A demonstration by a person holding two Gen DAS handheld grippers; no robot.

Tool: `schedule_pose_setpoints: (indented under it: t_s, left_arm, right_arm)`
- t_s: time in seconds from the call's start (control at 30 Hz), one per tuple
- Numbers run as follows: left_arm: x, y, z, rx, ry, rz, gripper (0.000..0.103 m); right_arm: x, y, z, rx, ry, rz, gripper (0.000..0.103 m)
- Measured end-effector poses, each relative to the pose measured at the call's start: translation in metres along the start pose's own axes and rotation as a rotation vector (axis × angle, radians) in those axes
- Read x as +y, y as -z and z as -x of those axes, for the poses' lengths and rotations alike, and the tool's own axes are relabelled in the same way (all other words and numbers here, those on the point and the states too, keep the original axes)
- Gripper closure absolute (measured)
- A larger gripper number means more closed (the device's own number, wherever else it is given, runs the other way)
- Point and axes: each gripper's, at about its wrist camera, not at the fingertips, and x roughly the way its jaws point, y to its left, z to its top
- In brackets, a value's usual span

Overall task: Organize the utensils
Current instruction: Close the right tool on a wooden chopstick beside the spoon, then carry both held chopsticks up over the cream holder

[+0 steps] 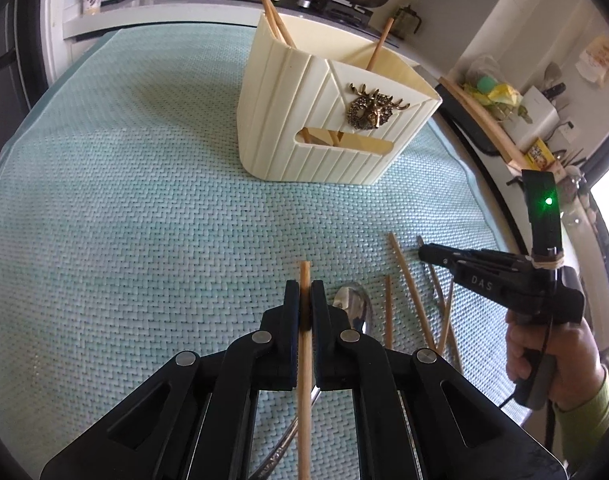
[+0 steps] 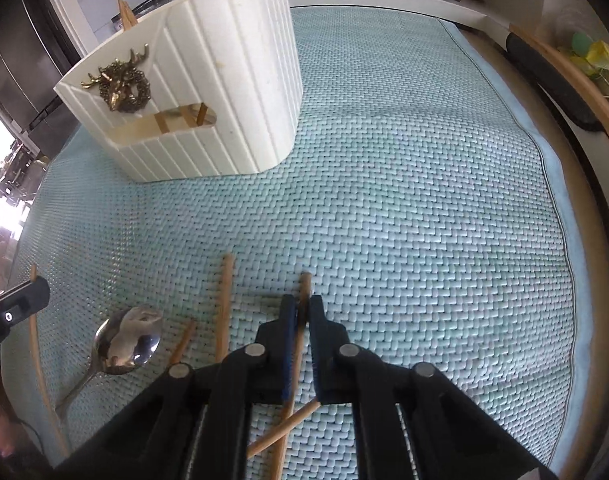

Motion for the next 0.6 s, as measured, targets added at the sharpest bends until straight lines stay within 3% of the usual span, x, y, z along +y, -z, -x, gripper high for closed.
schedule_pose_setpoints:
  t_s: [0.07, 0.23, 0.43, 0.6]
  left_arm:
    - [0.000, 0.002, 0.008, -0.012, 0.002, 0.000, 0.099]
    - [0.010, 0.009, 0.036, -0.045, 0.009, 0.006, 0.099]
    - [0.004, 0.009, 0.059, -0.089, 0.006, 0.007, 0.099]
    - [-0.008, 0.002, 0.078, -0.133, 0.003, 0.005, 0.099]
  right_arm:
    - [-0.008, 0.000, 0.005, -0.015, -0.022, -0.036, 0.098]
    - [-0.031, -0.001, 0.045, -0.167, -0.063, -0.085, 0.098]
    - [-0.056, 0.002, 0.088, -0.319, -0.033, -0.129, 0.098]
    - [-0.076, 0.012, 0.122, -0.427, -0.057, -0.147, 0.098]
